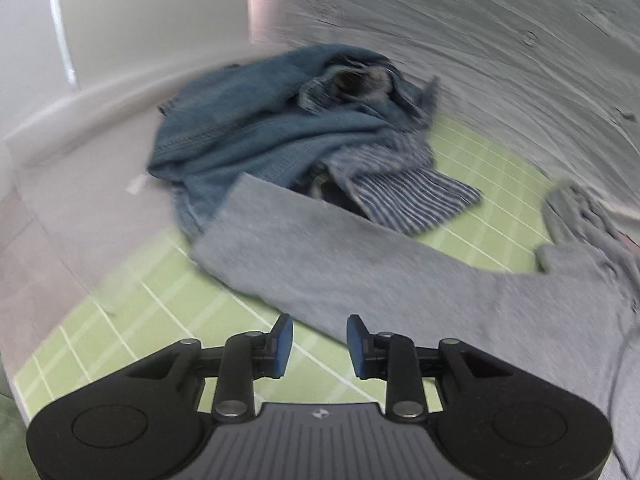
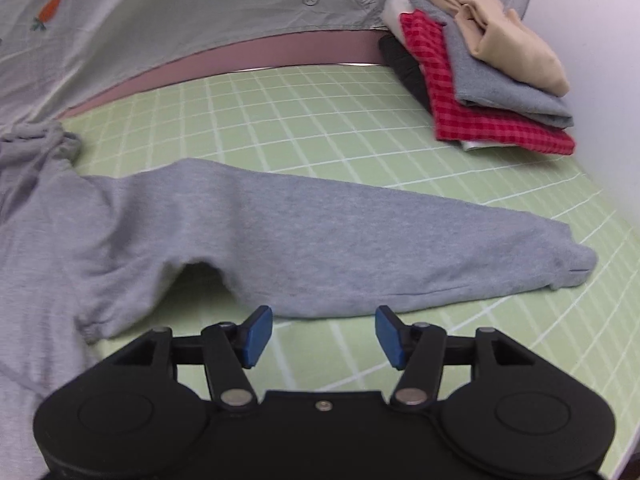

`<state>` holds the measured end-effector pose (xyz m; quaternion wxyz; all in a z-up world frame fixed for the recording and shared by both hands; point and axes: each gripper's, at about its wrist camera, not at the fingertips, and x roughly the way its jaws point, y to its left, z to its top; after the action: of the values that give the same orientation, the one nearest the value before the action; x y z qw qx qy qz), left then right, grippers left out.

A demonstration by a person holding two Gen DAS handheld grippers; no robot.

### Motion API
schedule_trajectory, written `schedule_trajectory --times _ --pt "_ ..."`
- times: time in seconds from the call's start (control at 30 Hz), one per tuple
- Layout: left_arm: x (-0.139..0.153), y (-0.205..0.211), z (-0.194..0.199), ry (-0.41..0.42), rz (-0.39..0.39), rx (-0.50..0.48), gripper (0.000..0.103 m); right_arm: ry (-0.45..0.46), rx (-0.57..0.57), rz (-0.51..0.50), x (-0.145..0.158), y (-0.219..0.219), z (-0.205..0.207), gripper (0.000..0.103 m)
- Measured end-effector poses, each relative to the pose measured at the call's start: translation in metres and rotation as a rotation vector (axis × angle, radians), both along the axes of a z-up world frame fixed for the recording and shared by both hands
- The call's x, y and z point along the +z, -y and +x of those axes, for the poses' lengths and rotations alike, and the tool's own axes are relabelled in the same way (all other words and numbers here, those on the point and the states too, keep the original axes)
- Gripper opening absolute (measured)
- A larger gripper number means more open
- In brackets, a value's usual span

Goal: Fold clothes

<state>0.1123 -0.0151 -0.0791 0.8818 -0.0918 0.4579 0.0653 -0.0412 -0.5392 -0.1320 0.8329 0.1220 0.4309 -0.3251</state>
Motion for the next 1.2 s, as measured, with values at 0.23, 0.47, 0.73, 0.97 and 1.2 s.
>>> schedule_trajectory --times 0.23,0.47,0.73,0.97,1.2 --pt "-0.023 0.076 -0.063 -0.093 -0.075 -0.169 0.048 0.061 0.195 0.160 -0.003 -0.052 0.002 0.065" --pt "-0.026 0.089 -0.090 -0.128 -0.079 -0.256 0.049 0.039 0.357 0.191 -0.011 -0.095 0.011 0.058" --pt "-0.030 0.099 -0.102 -0.172 -0.058 -0.317 0.030 0.009 0.527 0.108 -0.009 -0.121 0.011 0.010" --pt "-0.033 0.113 -0.112 -0.191 -0.071 -0.362 0.021 -0.012 0.486 0.045 -0.007 -0.103 -0.012 0.009" --pt "-0.036 0.133 -0.120 -0.208 -0.094 -0.458 0.021 -0.039 0.399 -0.025 -0.007 -0.068 -0.041 0.009"
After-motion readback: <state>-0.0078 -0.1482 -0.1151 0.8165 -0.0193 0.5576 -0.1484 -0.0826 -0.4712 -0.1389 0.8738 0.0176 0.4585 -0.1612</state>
